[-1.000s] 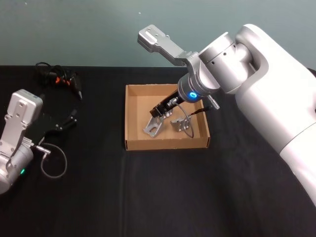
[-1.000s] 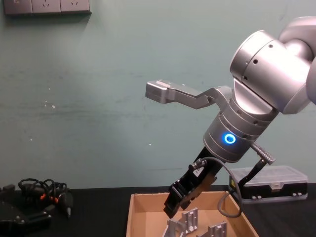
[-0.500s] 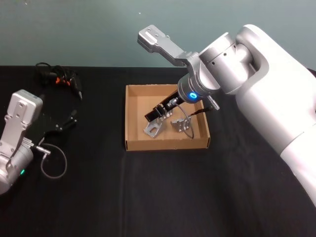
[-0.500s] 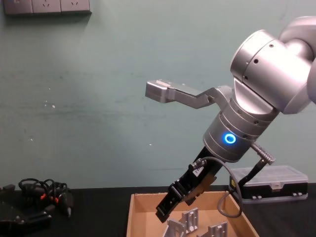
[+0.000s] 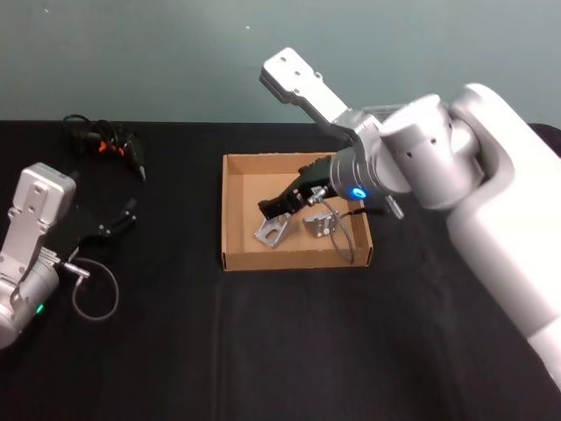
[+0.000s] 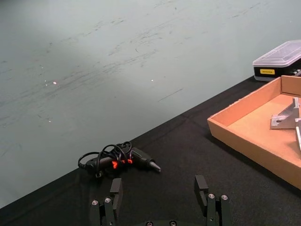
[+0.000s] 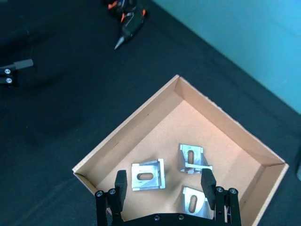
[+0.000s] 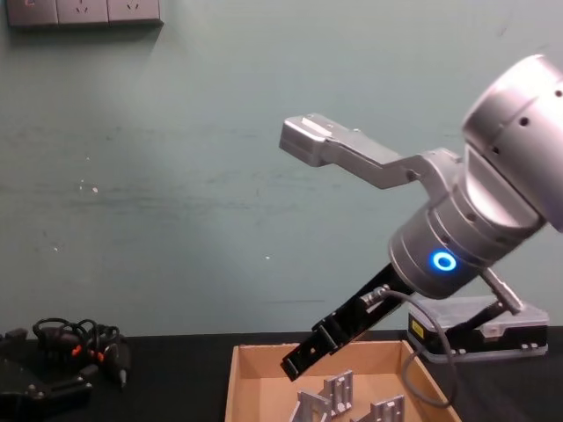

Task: Use one hand to pick up the angle iron from the table and place it into the box.

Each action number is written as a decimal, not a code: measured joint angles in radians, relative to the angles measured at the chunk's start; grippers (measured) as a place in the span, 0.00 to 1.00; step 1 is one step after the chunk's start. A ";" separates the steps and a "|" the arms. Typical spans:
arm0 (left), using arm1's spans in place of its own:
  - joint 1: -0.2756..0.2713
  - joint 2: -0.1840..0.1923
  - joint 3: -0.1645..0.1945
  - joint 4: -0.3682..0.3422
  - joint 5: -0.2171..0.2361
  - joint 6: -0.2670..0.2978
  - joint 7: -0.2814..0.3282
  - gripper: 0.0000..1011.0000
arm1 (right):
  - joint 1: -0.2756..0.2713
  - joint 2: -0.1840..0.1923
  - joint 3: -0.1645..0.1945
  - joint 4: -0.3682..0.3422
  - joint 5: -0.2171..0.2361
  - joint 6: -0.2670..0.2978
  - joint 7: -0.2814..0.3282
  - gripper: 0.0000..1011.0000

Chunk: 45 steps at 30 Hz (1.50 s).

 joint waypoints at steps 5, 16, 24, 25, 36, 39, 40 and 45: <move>0.000 0.000 0.000 0.000 0.000 0.000 0.000 0.99 | -0.077 0.016 0.038 -0.077 -0.003 -0.072 -0.030 0.99; 0.000 0.000 0.000 0.000 0.000 0.000 0.000 0.99 | -0.216 -0.004 0.106 -0.142 -0.043 -0.241 -0.160 0.99; 0.000 0.000 0.000 0.000 0.000 0.000 0.000 0.99 | -0.277 -0.027 0.134 -0.138 -0.077 -0.371 -0.242 0.99; 0.000 0.000 0.000 0.000 0.000 0.000 0.000 0.99 | -0.281 -0.029 0.136 -0.138 -0.079 -0.381 -0.247 0.99; 0.000 0.000 0.000 0.000 0.000 0.000 0.000 0.99 | -0.314 -0.049 0.164 -0.123 -0.094 -0.437 -0.260 0.99; 0.000 0.000 0.000 0.000 0.000 0.000 0.000 0.99 | -0.327 -0.053 0.171 -0.126 -0.101 -0.454 -0.265 0.99; 0.000 0.000 0.000 0.000 0.000 0.000 0.000 0.99 | -0.329 -0.054 0.172 -0.127 -0.103 -0.458 -0.268 0.99; 0.000 0.000 0.000 0.000 0.000 0.000 0.000 0.99 | -0.339 -0.067 0.181 -0.136 -0.119 -0.459 -0.282 0.99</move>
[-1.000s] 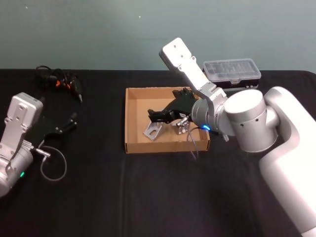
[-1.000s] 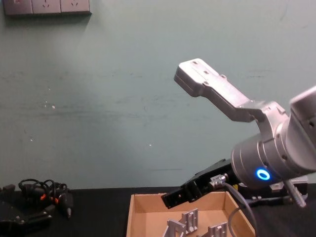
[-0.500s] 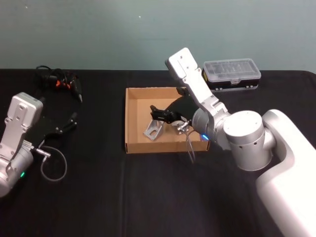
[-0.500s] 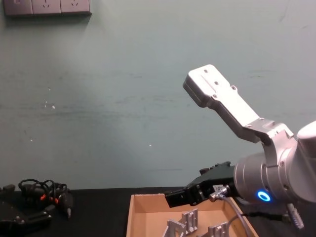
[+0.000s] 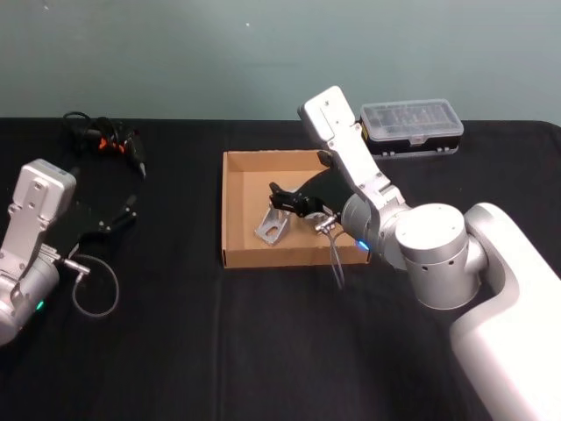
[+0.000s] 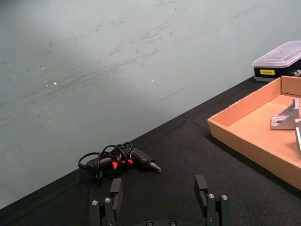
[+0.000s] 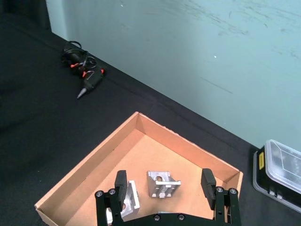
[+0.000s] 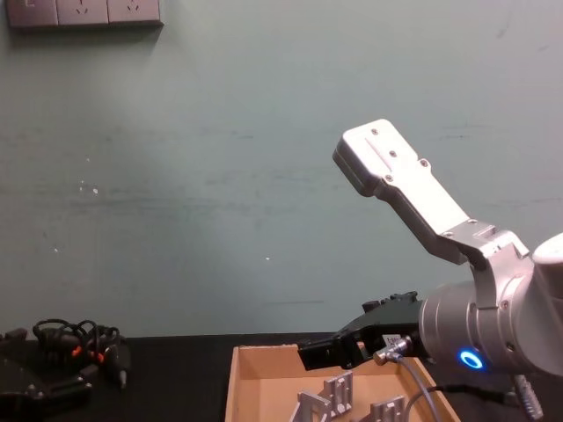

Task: Use one hand to pick up the angle iron from the table and place it into the box.

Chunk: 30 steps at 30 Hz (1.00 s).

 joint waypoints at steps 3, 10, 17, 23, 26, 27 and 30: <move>0.000 0.000 0.000 0.000 0.000 0.000 0.000 0.99 | -0.001 -0.004 0.003 -0.003 -0.003 0.009 -0.002 0.99; 0.000 0.000 0.000 0.000 0.000 0.000 0.000 0.99 | -0.001 -0.001 0.001 -0.002 -0.002 0.006 -0.002 0.99; 0.000 0.000 0.000 0.000 0.000 0.000 0.000 0.99 | 0.000 0.001 -0.001 -0.002 -0.001 0.003 -0.001 0.99; 0.000 0.000 0.000 0.000 0.000 0.000 0.000 0.99 | 0.000 0.001 -0.001 -0.001 0.000 0.001 -0.001 0.99; 0.000 0.000 0.000 0.000 0.000 0.000 0.000 0.99 | 0.000 0.002 -0.002 -0.001 0.000 0.001 -0.001 0.99; 0.000 0.000 0.000 0.000 0.000 0.000 0.000 0.99 | 0.000 0.002 -0.002 -0.001 0.000 0.001 -0.001 0.99; 0.000 0.000 0.000 0.000 0.000 0.000 0.000 0.99 | 0.000 0.002 -0.002 -0.001 0.000 0.000 -0.001 0.99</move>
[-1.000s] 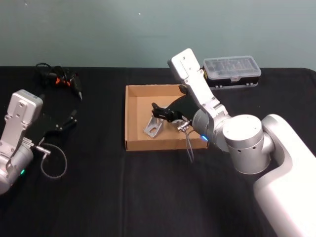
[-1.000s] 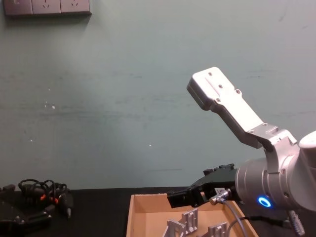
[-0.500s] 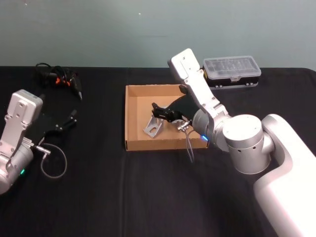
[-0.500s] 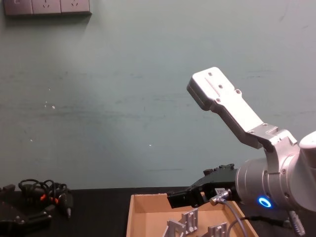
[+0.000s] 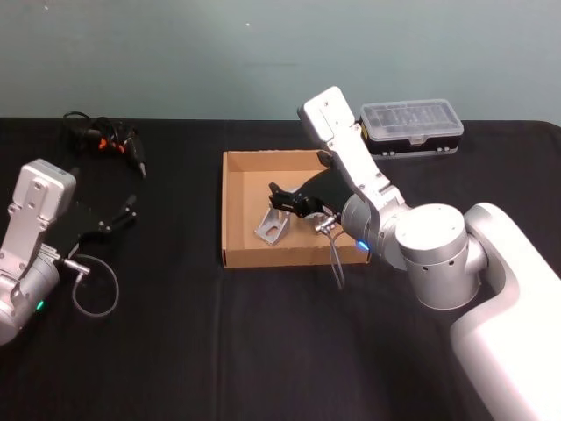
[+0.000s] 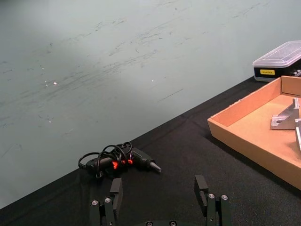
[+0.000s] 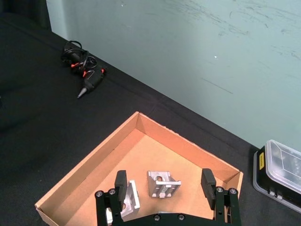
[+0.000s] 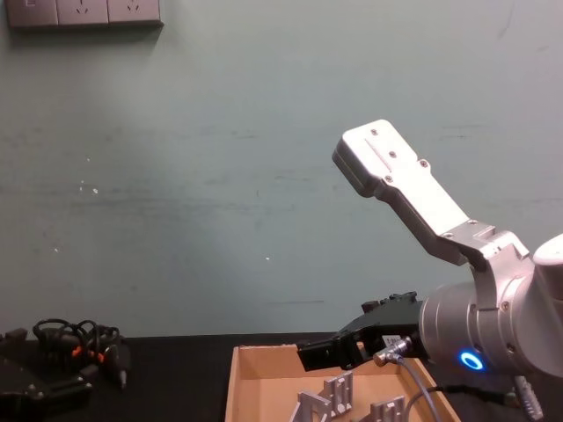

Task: Use one hand to pick up the angle iron from the table and place it into the box.

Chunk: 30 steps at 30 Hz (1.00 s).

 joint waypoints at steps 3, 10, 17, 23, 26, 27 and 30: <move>0.000 0.000 0.000 0.000 0.000 0.000 0.000 0.99 | 0.000 0.000 0.000 0.000 0.000 0.000 0.000 0.99; 0.000 0.000 0.000 0.000 0.000 0.000 0.000 0.99 | 0.000 0.001 0.000 0.000 0.001 -0.001 0.001 0.99; 0.000 0.000 0.000 0.000 0.000 0.000 0.000 0.99 | 0.000 0.001 0.000 0.000 0.001 -0.001 0.001 0.99; 0.000 0.000 0.000 0.000 0.000 0.000 0.000 0.99 | 0.000 0.001 0.000 0.000 0.001 -0.001 0.001 0.99; 0.000 0.000 0.000 0.000 0.000 0.000 0.000 0.99 | 0.000 0.001 0.000 0.000 0.001 -0.001 0.001 0.99; 0.000 0.000 0.000 0.000 0.000 0.000 0.000 0.99 | 0.000 0.001 0.000 0.000 0.001 -0.001 0.001 0.99; 0.000 0.000 0.000 0.000 0.000 0.000 0.000 0.99 | 0.000 0.001 0.000 0.000 0.001 -0.001 0.001 0.99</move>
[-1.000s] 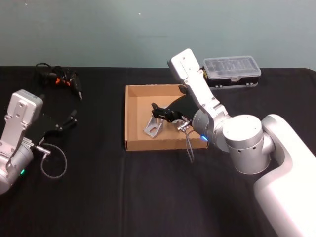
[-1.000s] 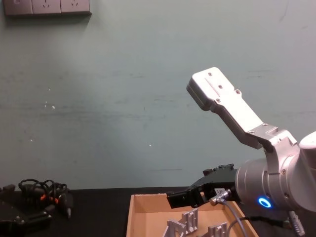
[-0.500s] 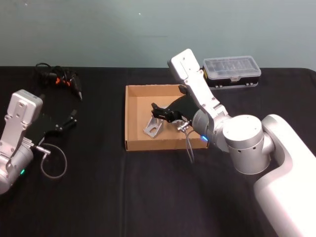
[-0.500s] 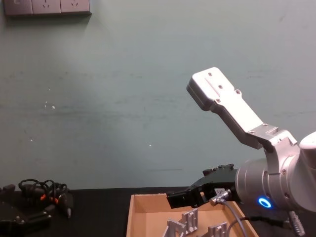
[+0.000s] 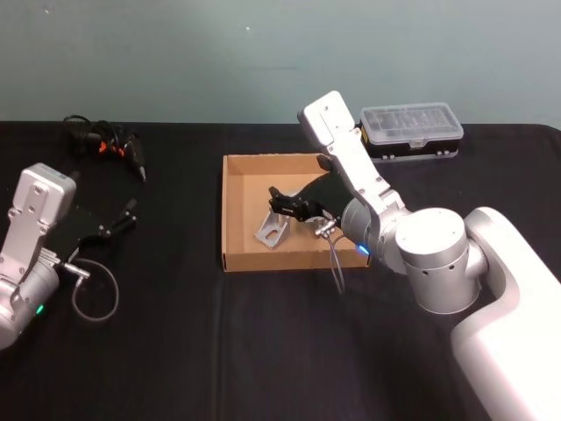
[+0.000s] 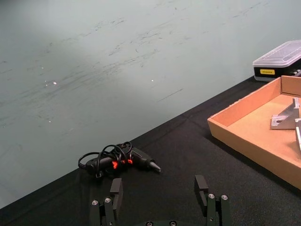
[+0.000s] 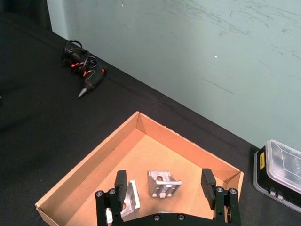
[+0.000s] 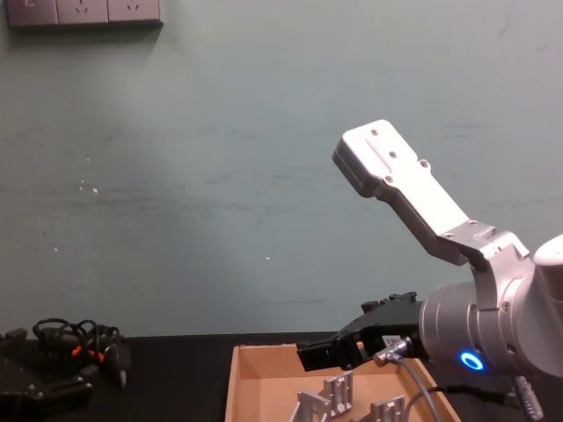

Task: Use one hand to pick up the angle iron from the table and place it into the box.

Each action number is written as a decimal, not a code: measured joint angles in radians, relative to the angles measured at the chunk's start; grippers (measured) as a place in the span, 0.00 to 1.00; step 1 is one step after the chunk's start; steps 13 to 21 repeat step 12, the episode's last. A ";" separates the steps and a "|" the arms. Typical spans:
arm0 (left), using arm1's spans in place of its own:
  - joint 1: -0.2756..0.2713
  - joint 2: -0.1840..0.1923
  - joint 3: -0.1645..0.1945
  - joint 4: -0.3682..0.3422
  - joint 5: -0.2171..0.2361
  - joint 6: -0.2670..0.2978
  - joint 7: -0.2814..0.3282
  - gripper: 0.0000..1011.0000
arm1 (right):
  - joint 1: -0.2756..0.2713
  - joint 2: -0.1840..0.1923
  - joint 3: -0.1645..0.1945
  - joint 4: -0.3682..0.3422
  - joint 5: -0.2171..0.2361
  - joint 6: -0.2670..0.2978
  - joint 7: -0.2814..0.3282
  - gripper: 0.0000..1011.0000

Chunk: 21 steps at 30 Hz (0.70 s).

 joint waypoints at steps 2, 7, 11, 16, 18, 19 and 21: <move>0.000 0.000 0.000 0.000 0.000 0.000 0.000 0.99 | 0.000 0.000 0.000 0.000 0.000 0.000 0.000 0.99; 0.000 0.000 0.000 0.000 0.000 0.000 0.000 0.99 | 0.000 0.000 0.000 0.000 0.000 0.000 0.000 0.99; 0.000 0.000 0.000 0.000 0.000 0.000 0.000 0.99 | 0.000 0.000 0.000 0.000 0.000 0.000 0.000 0.99; 0.000 0.000 0.000 0.000 0.000 0.000 0.000 0.99 | 0.000 0.000 0.000 0.000 0.000 0.000 0.000 0.99; 0.000 0.000 0.000 0.000 0.000 0.000 0.000 0.99 | 0.000 0.000 0.000 0.000 0.000 0.000 0.000 0.99; 0.000 0.000 0.000 0.000 0.000 0.000 0.000 0.99 | 0.000 0.000 0.000 0.000 0.000 0.000 0.000 0.99; 0.000 0.000 0.000 0.000 0.000 0.000 0.000 0.99 | 0.000 0.000 0.000 0.000 0.000 0.000 0.000 0.99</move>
